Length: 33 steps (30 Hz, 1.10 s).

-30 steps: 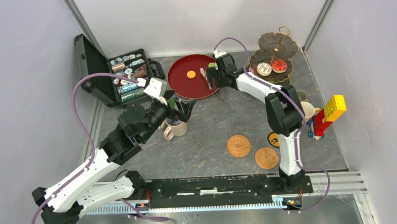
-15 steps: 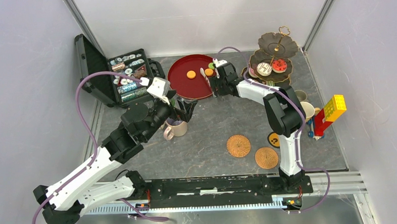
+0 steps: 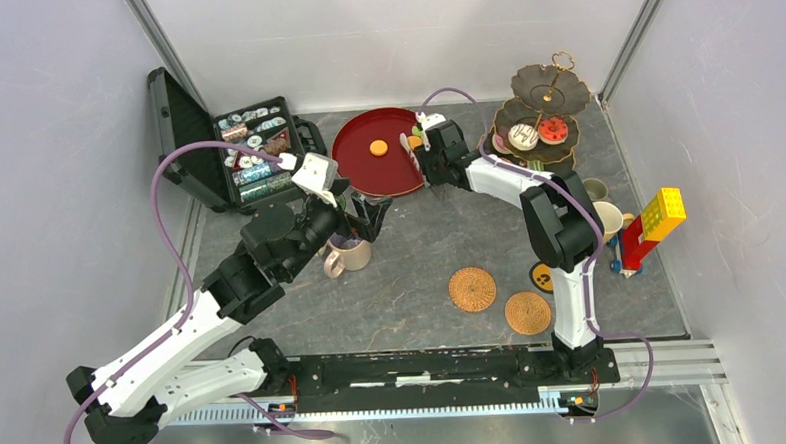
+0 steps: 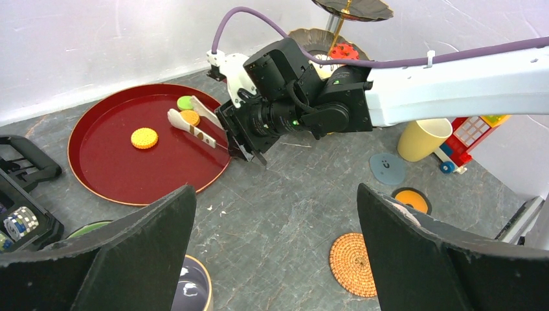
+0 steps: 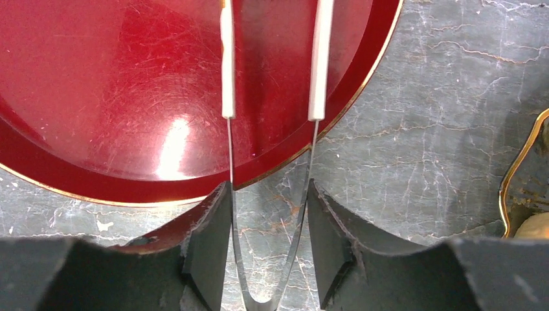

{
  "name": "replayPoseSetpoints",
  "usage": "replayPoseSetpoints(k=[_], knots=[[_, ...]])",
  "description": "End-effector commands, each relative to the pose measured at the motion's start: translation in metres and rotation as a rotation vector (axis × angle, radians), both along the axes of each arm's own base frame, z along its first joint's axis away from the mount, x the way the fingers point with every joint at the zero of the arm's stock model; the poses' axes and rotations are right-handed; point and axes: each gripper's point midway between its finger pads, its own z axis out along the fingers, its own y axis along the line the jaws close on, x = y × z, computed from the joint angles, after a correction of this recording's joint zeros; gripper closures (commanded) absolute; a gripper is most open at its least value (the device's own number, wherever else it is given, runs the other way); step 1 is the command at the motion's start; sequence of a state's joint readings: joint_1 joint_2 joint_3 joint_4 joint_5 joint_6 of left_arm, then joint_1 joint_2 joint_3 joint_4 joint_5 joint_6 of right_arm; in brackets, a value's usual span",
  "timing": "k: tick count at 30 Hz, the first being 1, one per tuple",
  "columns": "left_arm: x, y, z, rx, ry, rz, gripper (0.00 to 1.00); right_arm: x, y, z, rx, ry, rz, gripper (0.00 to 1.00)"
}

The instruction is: Serve the afternoon tea

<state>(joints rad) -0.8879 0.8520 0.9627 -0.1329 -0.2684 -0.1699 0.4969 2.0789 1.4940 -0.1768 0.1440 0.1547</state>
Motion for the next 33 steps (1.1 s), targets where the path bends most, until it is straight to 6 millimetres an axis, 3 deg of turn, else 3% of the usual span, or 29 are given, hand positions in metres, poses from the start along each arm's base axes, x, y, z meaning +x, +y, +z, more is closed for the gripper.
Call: replayPoseSetpoints(k=[1, 9, 20, 33], knots=[[-0.001, 0.0, 0.012, -0.025, -0.029, -0.007, 0.0, 0.013, 0.004, 0.01, -0.012, -0.049, 0.003, 0.54], [-0.003, 0.001, 0.015, -0.032, -0.033, -0.007, 0.0, 0.013, 0.01, 0.015, -0.007, -0.05, 0.013, 0.7], [-0.005, 0.004, 0.019, -0.043, -0.042, -0.009, 0.0, 0.004, 0.014, 0.069, 0.052, -0.126, 0.023, 0.99], [-0.009, 0.007, 0.025, -0.063, -0.052, -0.012, 0.0, -0.017, 0.008, 0.117, 0.143, -0.196, 0.017, 1.0]])
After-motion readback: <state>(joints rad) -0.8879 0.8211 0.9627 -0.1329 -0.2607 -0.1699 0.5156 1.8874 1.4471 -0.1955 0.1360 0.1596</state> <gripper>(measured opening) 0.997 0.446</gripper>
